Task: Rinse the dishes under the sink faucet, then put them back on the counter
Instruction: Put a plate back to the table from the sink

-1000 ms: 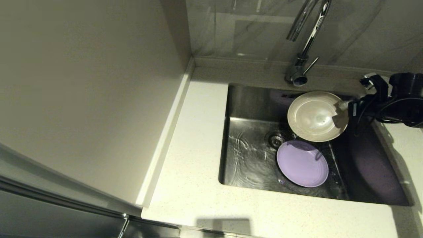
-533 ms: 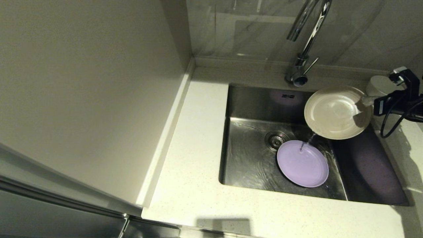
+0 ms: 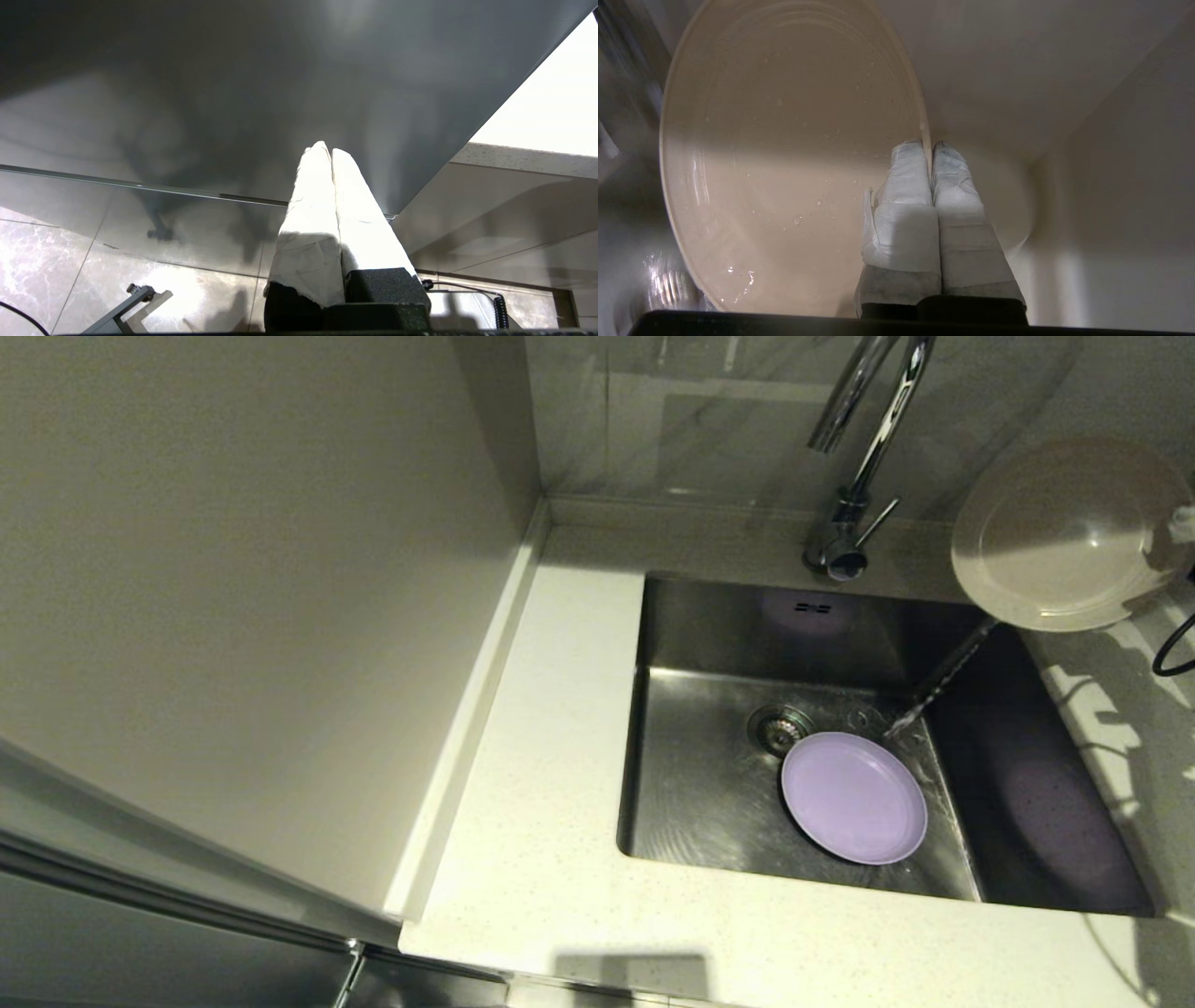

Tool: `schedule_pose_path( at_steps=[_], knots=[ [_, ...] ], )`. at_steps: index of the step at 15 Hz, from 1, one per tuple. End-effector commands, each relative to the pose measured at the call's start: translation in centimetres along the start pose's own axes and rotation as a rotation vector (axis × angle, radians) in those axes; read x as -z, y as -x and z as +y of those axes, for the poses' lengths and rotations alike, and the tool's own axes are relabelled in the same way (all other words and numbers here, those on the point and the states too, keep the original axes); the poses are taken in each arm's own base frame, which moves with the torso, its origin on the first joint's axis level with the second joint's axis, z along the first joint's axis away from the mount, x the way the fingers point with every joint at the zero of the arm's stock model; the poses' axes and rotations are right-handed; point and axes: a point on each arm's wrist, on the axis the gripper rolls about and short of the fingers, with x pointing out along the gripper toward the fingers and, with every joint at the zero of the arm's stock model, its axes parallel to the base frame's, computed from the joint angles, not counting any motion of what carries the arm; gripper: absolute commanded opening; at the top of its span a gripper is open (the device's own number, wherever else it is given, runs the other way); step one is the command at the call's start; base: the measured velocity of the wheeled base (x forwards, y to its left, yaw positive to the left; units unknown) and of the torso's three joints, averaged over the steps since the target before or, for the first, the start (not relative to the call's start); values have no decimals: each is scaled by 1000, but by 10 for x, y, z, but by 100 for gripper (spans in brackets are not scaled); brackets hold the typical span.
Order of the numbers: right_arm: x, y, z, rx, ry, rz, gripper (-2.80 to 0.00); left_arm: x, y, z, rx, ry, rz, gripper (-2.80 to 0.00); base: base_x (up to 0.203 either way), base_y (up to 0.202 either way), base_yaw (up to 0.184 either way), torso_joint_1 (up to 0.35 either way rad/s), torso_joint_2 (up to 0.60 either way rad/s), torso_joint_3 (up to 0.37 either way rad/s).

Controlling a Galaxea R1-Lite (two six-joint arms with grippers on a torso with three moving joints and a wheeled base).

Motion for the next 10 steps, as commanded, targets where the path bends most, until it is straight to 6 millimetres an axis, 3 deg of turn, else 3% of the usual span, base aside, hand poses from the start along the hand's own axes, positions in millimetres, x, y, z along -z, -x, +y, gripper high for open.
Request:
schedule_pose_path(
  at_steps=[1, 7, 10],
  knots=[
    [-35, 28, 5, 15, -1, -182, -280, 0, 0, 0, -1, 1, -2, -280, 0, 0, 0, 0, 0, 0],
    [-61, 116, 51, 11, -131, -410, -280, 0, 0, 0, -1, 1, -2, -280, 0, 0, 0, 0, 0, 0],
    [-62, 140, 81, 69, -222, -467, -280, 0, 0, 0, -1, 1, -2, -280, 0, 0, 0, 0, 0, 0]
  ],
)
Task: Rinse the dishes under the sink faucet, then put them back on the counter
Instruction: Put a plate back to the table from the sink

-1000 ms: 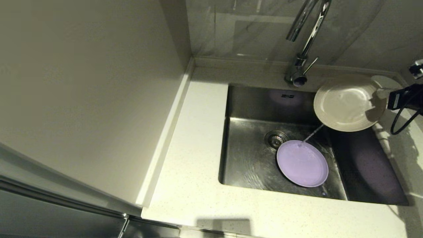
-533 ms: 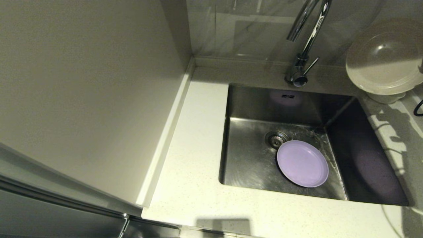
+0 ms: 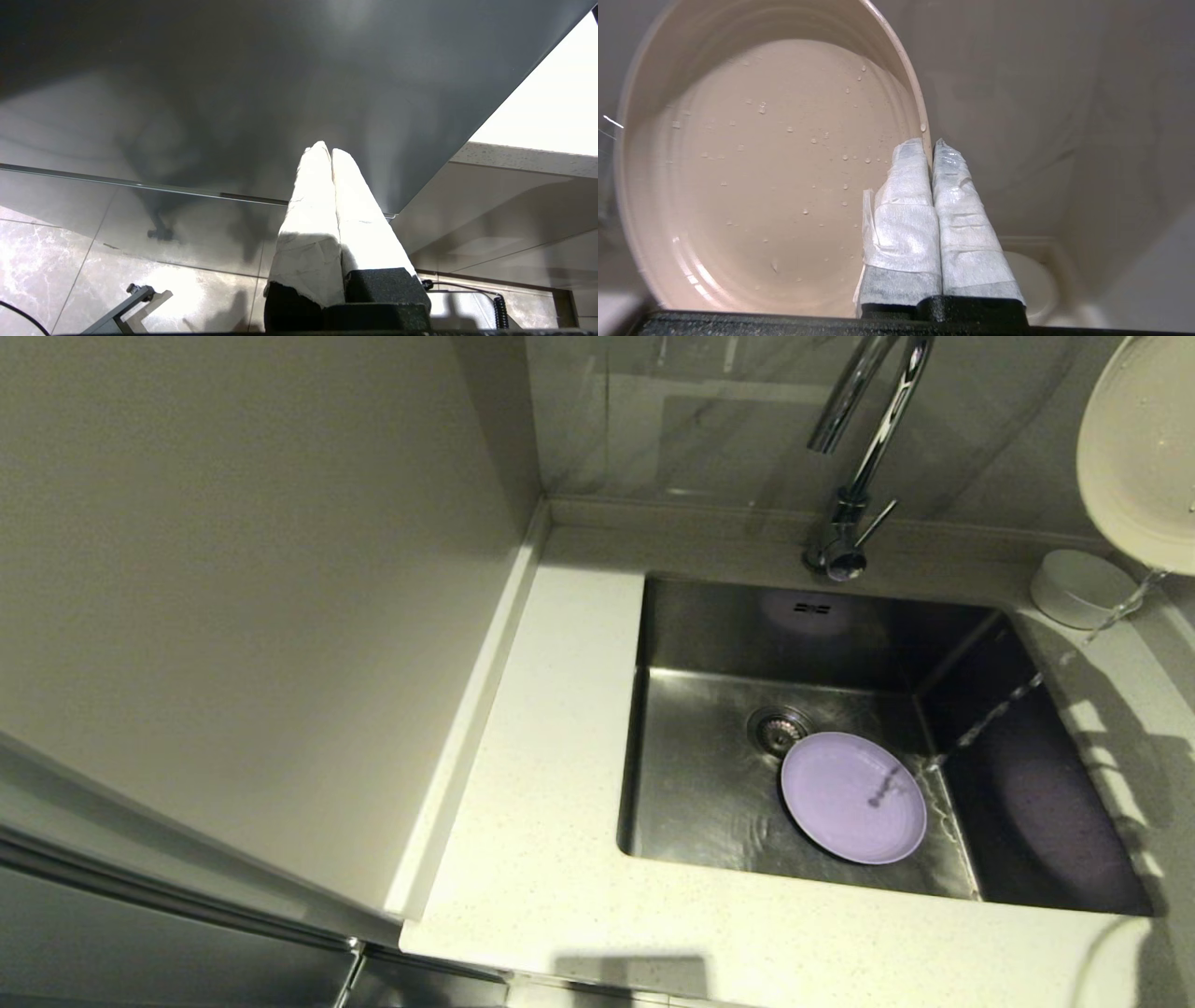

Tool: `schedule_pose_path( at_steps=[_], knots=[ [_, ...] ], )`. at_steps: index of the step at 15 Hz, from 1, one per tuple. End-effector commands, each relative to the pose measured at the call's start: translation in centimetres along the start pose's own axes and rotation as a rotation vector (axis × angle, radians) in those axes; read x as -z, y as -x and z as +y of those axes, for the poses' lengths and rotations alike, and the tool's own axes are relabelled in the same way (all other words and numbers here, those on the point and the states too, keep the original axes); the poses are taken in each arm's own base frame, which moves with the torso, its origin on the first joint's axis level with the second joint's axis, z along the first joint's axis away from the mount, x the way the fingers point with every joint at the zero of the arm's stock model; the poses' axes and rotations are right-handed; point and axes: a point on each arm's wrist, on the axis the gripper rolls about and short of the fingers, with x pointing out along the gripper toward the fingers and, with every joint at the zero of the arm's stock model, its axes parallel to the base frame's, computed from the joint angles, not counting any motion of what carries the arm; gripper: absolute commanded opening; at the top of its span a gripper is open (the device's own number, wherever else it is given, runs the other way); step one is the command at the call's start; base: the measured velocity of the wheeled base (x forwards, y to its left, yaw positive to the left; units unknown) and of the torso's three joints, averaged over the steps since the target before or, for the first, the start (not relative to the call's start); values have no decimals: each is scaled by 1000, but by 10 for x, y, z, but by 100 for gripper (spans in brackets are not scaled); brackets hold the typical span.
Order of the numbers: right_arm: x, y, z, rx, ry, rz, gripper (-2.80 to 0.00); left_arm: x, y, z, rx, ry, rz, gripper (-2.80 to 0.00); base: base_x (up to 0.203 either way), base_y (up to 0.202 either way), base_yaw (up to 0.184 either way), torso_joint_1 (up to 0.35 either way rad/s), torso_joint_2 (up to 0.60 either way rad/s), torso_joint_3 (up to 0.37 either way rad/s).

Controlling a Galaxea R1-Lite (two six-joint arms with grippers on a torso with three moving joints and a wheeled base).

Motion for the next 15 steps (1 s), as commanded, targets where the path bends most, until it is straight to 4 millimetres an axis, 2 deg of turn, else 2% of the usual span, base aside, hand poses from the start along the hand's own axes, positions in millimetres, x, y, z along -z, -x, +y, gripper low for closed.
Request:
schedule_pose_path(
  at_steps=[1, 4, 6, 9, 12, 15],
  knots=[
    [-16, 18, 30, -9, -36, -62, -280, 0, 0, 0, 0, 1, -2, -280, 0, 0, 0, 0, 0, 0],
    [-10, 33, 48, -43, -44, -25, -280, 0, 0, 0, 0, 1, -2, -280, 0, 0, 0, 0, 0, 0],
    [-4, 34, 54, -118, -33, 24, -280, 0, 0, 0, 0, 1, -2, -280, 0, 0, 0, 0, 0, 0],
    [8, 10, 48, -129, 58, 246, -280, 0, 0, 0, 0, 1, -2, -280, 0, 0, 0, 0, 0, 0],
    [23, -13, 44, -112, 169, 580, -280, 0, 0, 0, 0, 1, -2, -280, 0, 0, 0, 0, 0, 0],
    [20, -36, 52, -20, 214, 914, -280, 0, 0, 0, 0, 1, -2, -280, 0, 0, 0, 0, 0, 0]
  ],
)
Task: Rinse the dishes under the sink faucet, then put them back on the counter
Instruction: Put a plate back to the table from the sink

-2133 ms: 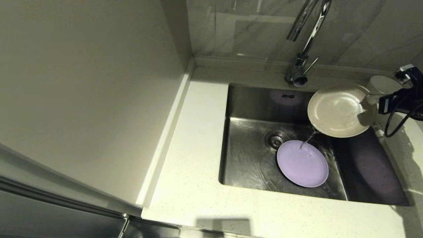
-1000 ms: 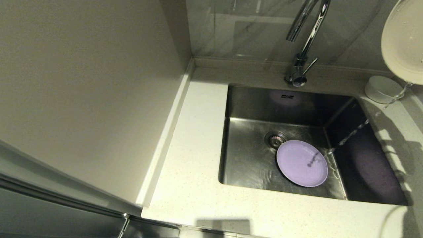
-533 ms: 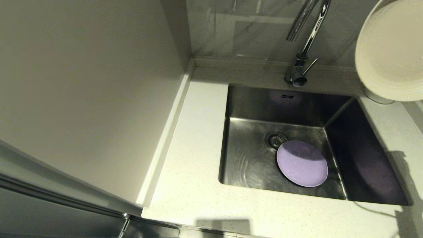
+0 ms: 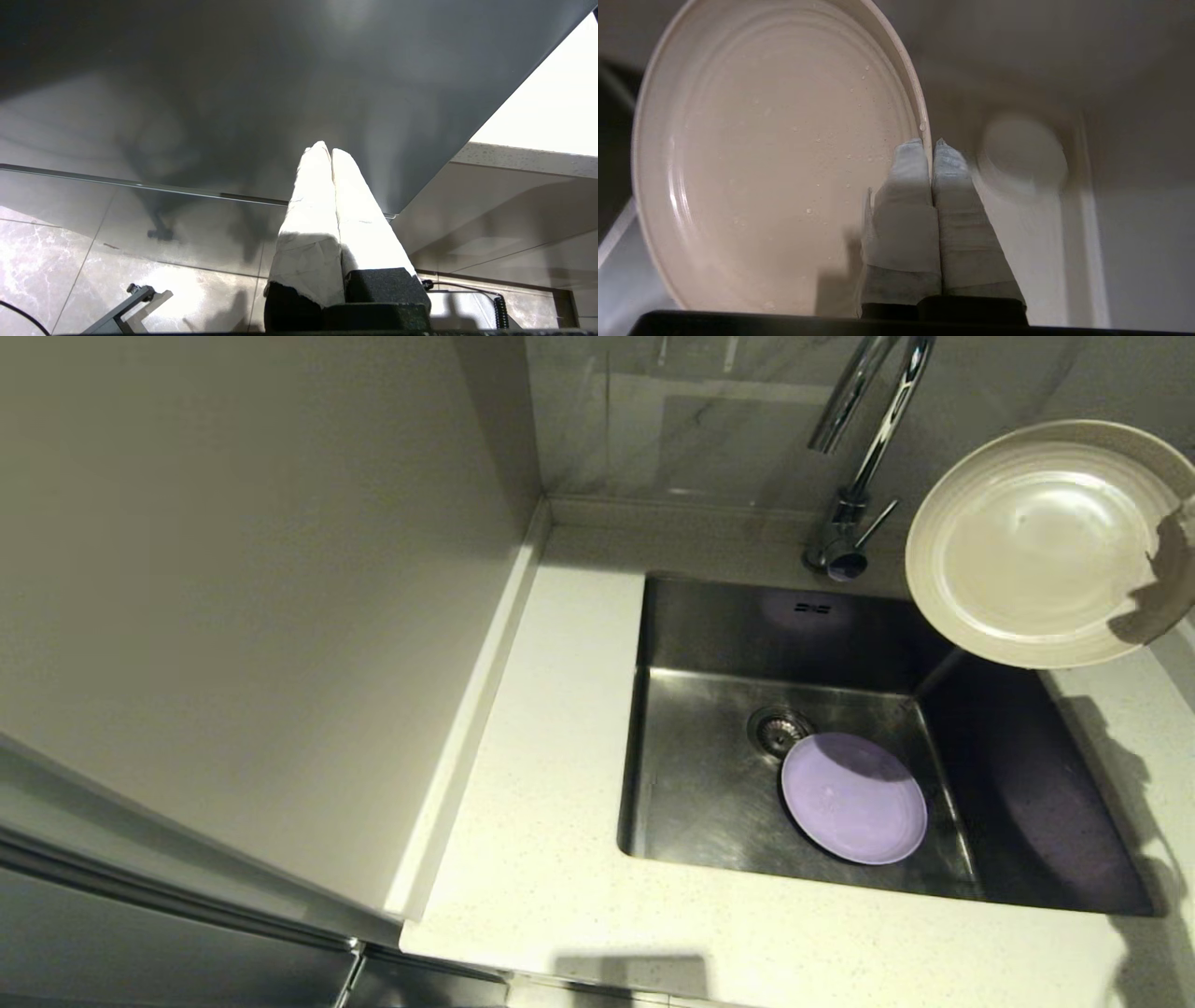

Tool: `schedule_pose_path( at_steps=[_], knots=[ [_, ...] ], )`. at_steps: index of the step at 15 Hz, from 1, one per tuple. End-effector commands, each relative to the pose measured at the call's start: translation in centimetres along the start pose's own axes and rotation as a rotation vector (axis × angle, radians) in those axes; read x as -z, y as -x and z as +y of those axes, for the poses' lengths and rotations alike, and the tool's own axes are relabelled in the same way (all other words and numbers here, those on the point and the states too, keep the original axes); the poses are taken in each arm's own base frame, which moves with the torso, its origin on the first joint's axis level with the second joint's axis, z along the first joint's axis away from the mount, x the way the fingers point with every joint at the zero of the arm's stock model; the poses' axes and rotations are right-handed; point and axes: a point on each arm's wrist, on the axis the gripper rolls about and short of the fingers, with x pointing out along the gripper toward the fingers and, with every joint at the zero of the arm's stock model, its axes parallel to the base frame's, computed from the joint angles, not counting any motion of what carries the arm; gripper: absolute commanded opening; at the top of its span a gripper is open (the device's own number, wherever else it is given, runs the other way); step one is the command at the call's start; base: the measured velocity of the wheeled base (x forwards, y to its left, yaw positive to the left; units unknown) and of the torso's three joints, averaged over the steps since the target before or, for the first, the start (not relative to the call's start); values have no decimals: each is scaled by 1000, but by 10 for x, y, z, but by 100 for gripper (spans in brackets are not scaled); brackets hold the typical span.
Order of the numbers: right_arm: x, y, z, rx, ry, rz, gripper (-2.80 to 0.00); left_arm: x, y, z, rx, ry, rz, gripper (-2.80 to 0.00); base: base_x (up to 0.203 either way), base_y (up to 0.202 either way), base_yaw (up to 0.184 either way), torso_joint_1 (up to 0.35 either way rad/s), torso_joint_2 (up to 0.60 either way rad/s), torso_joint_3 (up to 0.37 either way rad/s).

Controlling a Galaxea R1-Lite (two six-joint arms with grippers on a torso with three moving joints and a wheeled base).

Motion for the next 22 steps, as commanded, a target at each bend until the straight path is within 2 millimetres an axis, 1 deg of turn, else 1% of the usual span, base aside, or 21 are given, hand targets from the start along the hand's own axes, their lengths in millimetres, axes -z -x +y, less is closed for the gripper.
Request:
schedule_pose_path(
  at_steps=[1, 2, 3, 4, 6, 8, 9, 10, 12, 13, 14, 16, 17, 18, 19, 21, 22],
  knots=[
    [12, -12, 5, 34, -31, 432, -280, 0, 0, 0, -1, 1, -2, -280, 0, 0, 0, 0, 0, 0],
    [12, -16, 4, 123, 44, 511, -280, 0, 0, 0, -1, 1, -2, -280, 0, 0, 0, 0, 0, 0],
    [11, -19, 3, 163, 122, 525, -280, 0, 0, 0, -1, 1, -2, -280, 0, 0, 0, 0, 0, 0],
    [8, -23, 1, 183, 180, 470, -280, 0, 0, 0, -1, 1, -2, -280, 0, 0, 0, 0, 0, 0],
    [-10, -35, -5, 270, 325, 201, -280, 0, 0, 0, -1, 1, -2, -280, 0, 0, 0, 0, 0, 0],
    [-23, -37, -9, 357, 467, -9, -280, 0, 0, 0, -1, 1, -2, -280, 0, 0, 0, 0, 0, 0],
    [-28, -36, -10, 364, 524, -97, -280, 0, 0, 0, -1, 1, -2, -280, 0, 0, 0, 0, 0, 0],
    [-32, -34, -9, 328, 571, -176, -280, 0, 0, 0, -1, 1, -2, -280, 0, 0, 0, 0, 0, 0],
    [-48, -28, -9, 304, 620, -371, -280, 0, 0, 0, -1, 1, -2, -280, 0, 0, 0, 0, 0, 0],
    [-53, -25, -10, 286, 639, -455, -280, 0, 0, 0, -1, 1, -2, -280, 0, 0, 0, 0, 0, 0],
    [-47, -22, -13, 264, 655, -476, -280, 0, 0, 0, -1, 1, -2, -280, 0, 0, 0, 0, 0, 0],
    [-22, -18, -15, 223, 670, -446, -280, 0, 0, 0, -1, 1, -2, -280, 0, 0, 0, 0, 0, 0],
    [-15, -13, -15, 224, 680, -459, -280, 0, 0, 0, -1, 1, -2, -280, 0, 0, 0, 0, 0, 0],
    [-16, -10, -15, 232, 680, -479, -280, 0, 0, 0, -1, 1, -2, -280, 0, 0, 0, 0, 0, 0],
    [-23, -9, -16, 237, 675, -488, -280, 0, 0, 0, -1, 1, -2, -280, 0, 0, 0, 0, 0, 0],
    [-51, -9, -21, 266, 666, -500, -280, 0, 0, 0, -1, 1, -2, -280, 0, 0, 0, 0, 0, 0],
    [-57, -7, -22, 281, 666, -503, -280, 0, 0, 0, -1, 1, -2, -280, 0, 0, 0, 0, 0, 0]
  ],
)
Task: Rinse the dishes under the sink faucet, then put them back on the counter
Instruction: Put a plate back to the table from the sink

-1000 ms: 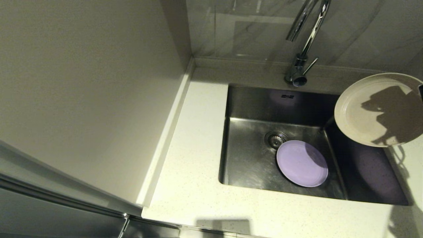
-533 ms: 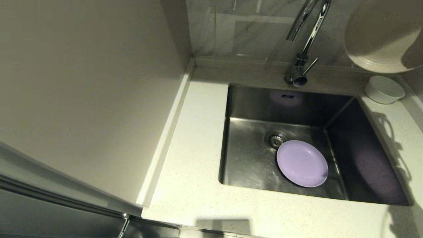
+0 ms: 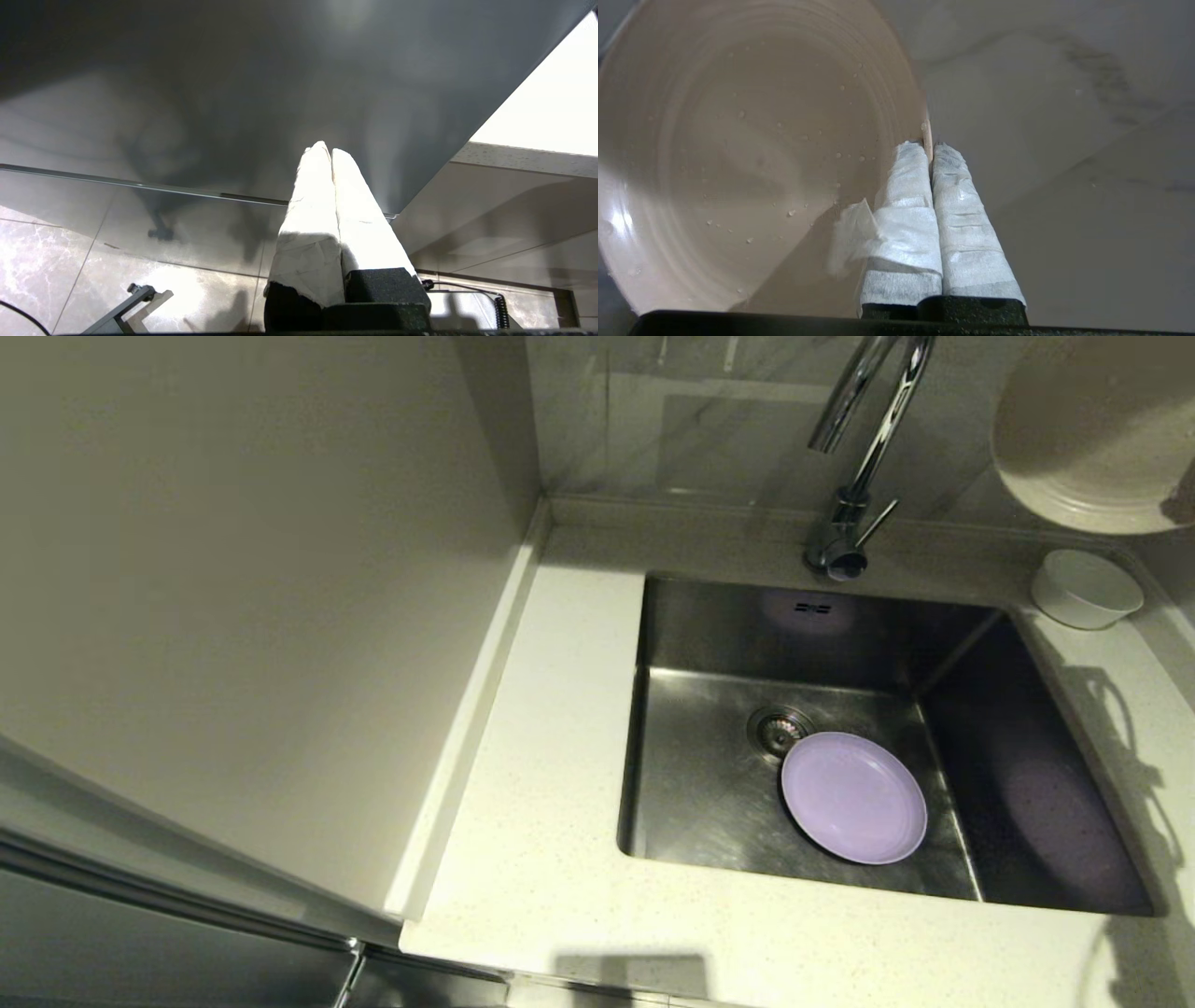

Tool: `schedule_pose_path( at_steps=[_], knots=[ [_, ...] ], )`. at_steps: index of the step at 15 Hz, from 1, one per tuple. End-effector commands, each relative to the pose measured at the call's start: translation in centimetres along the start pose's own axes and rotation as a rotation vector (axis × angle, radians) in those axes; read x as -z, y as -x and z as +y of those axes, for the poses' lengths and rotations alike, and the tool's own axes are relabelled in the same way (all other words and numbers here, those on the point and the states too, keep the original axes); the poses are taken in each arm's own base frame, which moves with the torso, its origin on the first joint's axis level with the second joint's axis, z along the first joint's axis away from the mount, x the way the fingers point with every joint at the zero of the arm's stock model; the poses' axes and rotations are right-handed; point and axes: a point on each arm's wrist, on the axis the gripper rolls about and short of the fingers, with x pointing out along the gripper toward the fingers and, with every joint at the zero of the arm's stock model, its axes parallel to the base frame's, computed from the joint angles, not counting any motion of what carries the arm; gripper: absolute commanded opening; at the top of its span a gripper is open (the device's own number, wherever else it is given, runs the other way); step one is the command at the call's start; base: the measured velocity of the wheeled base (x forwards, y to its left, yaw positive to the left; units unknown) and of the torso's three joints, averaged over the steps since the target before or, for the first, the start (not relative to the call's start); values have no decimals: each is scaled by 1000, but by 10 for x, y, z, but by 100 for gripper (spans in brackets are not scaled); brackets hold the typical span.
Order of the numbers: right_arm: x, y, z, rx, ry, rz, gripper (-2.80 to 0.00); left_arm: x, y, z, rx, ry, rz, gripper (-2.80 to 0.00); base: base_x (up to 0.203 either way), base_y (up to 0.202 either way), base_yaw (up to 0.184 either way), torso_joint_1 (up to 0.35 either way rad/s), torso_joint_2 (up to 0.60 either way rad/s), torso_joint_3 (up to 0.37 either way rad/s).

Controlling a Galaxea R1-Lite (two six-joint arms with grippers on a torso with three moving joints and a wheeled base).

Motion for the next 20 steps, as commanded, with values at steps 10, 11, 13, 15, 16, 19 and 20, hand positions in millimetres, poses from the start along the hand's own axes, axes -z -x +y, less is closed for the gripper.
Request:
schedule_pose_path(
  at_steps=[10, 11, 13, 15, 16, 19, 20],
  knots=[
    [-54, -39, -68, 136, 23, 45, -280, 0, 0, 0, 0, 1, -2, -280, 0, 0, 0, 0, 0, 0],
    [-70, -38, -80, 172, 31, 7, -280, 0, 0, 0, 0, 1, -2, -280, 0, 0, 0, 0, 0, 0],
    [-81, -32, -87, 195, 43, -17, -280, 0, 0, 0, 0, 1, -2, -280, 0, 0, 0, 0, 0, 0],
    [-61, -23, -68, 129, 40, 42, -280, 0, 0, 0, 0, 1, -2, -280, 0, 0, 0, 0, 0, 0],
    [-40, -14, -49, 66, 28, 108, -280, 0, 0, 0, 0, 1, -2, -280, 0, 0, 0, 0, 0, 0],
    [41, 52, 36, -204, -27, 396, -280, 0, 0, 0, 0, 1, -2, -280, 0, 0, 0, 0, 0, 0],
    [55, 77, 55, -266, -37, 452, -280, 0, 0, 0, 0, 1, -2, -280, 0, 0, 0, 0, 0, 0]
  ],
)
